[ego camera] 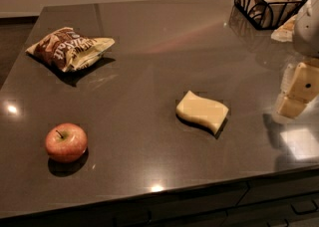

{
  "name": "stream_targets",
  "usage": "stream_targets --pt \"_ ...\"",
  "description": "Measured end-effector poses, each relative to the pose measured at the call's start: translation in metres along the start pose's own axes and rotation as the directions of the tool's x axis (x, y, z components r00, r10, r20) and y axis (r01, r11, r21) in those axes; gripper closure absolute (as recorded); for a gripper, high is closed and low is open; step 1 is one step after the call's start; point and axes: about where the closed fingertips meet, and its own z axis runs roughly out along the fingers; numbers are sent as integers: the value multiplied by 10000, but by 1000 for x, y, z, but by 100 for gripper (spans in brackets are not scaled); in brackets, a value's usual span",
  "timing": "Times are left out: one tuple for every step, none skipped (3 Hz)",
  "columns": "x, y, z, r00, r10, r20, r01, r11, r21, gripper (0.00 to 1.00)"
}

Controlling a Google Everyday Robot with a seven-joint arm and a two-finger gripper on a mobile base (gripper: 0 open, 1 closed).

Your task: Move sponge near brown chip bag

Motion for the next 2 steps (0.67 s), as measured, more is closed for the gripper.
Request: stream_targets --pt "-2 0 1 10000 -16 34 16 10000 -15 0" --pt "-10 2 7 9998 -95 198 97 9999 -103 0"
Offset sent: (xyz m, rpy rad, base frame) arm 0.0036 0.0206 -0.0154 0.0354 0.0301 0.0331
